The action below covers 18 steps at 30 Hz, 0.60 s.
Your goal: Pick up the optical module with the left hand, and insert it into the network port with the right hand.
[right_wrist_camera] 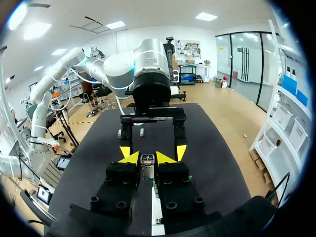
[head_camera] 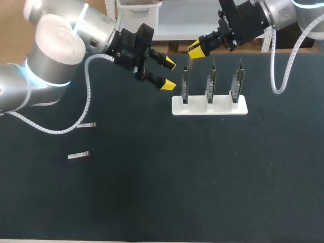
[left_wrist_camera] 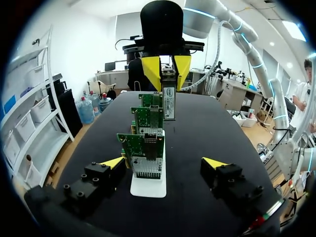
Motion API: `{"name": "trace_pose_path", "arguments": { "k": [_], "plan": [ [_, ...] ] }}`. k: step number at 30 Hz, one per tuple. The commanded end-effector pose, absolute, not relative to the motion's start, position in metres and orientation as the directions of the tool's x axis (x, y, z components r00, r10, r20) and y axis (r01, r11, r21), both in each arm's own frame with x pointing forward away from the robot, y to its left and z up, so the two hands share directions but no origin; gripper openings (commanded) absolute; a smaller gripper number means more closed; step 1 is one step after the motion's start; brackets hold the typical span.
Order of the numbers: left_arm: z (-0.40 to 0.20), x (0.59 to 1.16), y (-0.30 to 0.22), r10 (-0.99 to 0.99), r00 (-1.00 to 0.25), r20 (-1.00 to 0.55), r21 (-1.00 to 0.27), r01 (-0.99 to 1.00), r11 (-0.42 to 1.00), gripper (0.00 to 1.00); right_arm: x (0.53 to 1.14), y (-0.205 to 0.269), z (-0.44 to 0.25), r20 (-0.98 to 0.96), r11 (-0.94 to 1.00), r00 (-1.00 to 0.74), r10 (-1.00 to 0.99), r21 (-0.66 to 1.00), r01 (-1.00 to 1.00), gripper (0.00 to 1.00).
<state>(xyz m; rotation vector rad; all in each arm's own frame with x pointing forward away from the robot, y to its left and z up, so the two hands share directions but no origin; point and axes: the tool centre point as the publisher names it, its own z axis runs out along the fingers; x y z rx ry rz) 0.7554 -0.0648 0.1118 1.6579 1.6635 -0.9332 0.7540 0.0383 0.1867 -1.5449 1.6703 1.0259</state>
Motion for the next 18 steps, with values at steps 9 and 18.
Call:
{"name": "trace_pose_path", "arguments": {
  "k": [9, 18],
  "plan": [
    [0.1096, 0.7646, -0.0652, 0.603, -0.026, -0.797, -0.077, 0.995, -0.059, 1.00, 0.7511, 0.0329, 0.1852, -0.865, 0.031, -0.120, -0.487, 0.120, -0.992, 0.00],
    [0.1068, 0.7685, -0.0683, 0.614, -0.022, -0.789, -0.084, 0.994, -0.073, 1.00, 0.7517, 0.0315, 0.1853, -0.868, 0.036, -0.126, -0.480, 0.125, -0.992, 0.00]
  ]
}}
